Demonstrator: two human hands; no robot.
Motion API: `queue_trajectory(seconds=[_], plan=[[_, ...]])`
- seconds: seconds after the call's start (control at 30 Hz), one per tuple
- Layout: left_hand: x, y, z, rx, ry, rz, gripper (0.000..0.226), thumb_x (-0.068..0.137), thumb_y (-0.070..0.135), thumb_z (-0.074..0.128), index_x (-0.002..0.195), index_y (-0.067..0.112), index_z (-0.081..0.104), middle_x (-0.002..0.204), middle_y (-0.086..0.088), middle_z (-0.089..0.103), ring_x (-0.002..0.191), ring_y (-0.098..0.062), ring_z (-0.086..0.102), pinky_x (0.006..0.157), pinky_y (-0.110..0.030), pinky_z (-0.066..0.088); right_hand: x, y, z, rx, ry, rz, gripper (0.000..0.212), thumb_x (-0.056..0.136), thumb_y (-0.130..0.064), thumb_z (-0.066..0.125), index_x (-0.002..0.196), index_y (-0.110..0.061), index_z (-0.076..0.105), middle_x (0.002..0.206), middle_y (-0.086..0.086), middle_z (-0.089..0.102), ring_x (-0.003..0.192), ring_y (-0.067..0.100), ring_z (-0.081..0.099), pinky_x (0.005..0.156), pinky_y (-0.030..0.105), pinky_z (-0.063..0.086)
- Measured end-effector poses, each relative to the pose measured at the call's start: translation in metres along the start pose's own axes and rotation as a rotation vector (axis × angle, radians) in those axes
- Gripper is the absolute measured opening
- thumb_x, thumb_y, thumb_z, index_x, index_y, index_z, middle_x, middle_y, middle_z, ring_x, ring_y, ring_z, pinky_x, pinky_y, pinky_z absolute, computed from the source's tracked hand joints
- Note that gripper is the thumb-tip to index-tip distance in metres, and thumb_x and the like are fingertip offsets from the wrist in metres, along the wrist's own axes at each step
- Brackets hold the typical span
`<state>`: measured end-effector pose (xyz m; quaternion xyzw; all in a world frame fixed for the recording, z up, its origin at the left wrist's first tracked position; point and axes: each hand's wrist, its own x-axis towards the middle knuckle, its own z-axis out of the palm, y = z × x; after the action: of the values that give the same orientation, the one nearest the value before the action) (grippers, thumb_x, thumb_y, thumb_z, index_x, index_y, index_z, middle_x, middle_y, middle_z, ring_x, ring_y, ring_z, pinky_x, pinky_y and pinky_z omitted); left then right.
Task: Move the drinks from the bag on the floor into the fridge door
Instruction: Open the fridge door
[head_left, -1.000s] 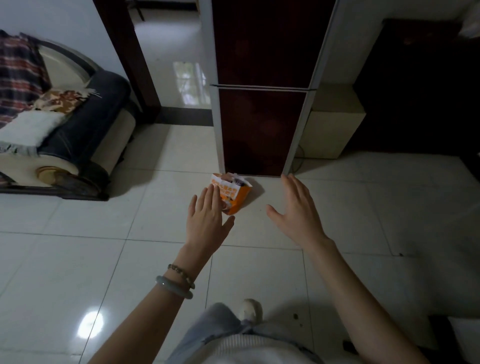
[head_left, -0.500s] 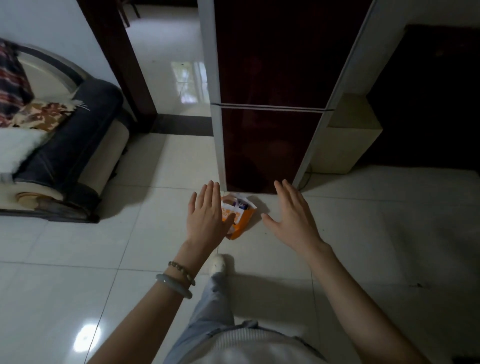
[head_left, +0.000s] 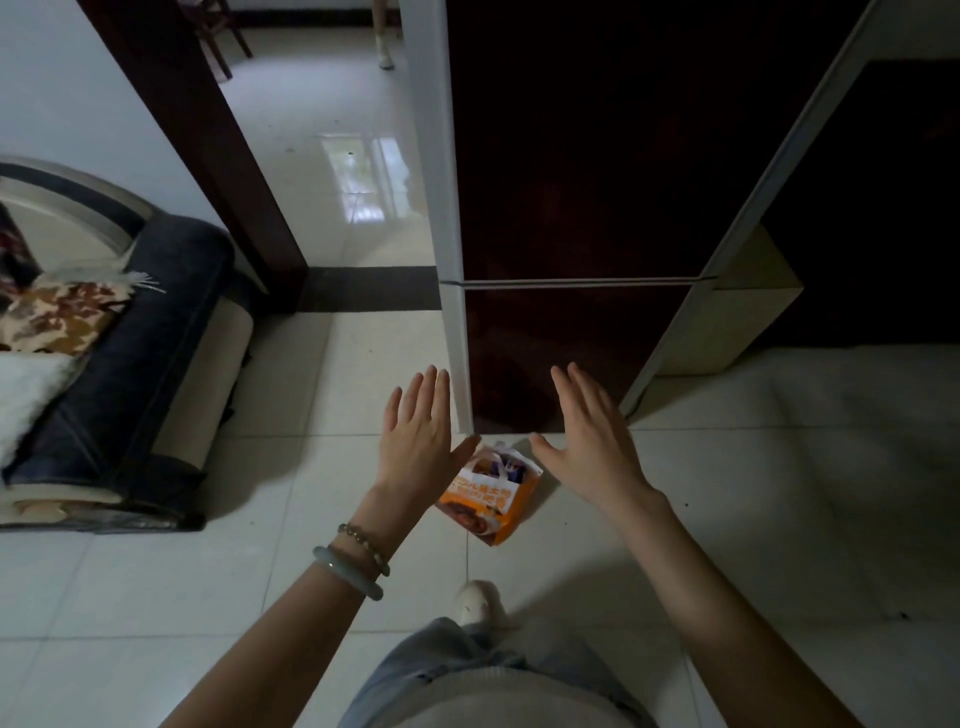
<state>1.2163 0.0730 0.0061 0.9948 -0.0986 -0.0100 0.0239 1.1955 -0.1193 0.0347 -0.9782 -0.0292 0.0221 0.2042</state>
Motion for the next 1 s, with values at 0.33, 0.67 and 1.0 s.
queue_trajectory(seconds=[0.33, 0.67, 1.0], plan=[[0.059, -0.022, -0.003, -0.024, 0.021, -0.047, 0.084, 0.089, 0.062, 0.030, 0.148, 0.010, 0.000, 0.157, -0.009, 0.002, 0.143, -0.025, 0.001, 0.115, -0.041, 0.000, 0.061, -0.003, -0.005, -0.018, -0.002, -0.009, 0.079, 0.087, -0.041, 0.056, 0.148, -0.016, 0.012, 0.157, 0.008, 0.010, 0.143, 0.025, 0.009, 0.115, 0.038, 0.015], [0.129, -0.021, -0.056, -0.079, 0.248, -0.026, 0.083, 0.090, 0.058, 0.038, 0.147, 0.008, 0.004, 0.156, -0.011, 0.009, 0.143, -0.024, 0.006, 0.117, -0.041, 0.003, 0.126, -0.016, -0.060, -0.075, 0.175, -0.170, 0.078, 0.087, -0.037, 0.059, 0.147, -0.012, 0.016, 0.155, 0.012, 0.014, 0.142, 0.028, 0.013, 0.114, 0.039, 0.014], [0.203, -0.029, -0.127, -0.148, 0.473, 0.007, 0.082, 0.090, 0.054, 0.043, 0.146, 0.004, 0.008, 0.155, -0.013, 0.012, 0.143, -0.026, 0.008, 0.115, -0.040, 0.003, 0.179, -0.033, -0.137, -0.124, 0.406, -0.240, 0.078, 0.086, -0.035, 0.060, 0.147, -0.011, 0.017, 0.155, 0.015, 0.013, 0.142, 0.029, 0.013, 0.115, 0.041, 0.016]])
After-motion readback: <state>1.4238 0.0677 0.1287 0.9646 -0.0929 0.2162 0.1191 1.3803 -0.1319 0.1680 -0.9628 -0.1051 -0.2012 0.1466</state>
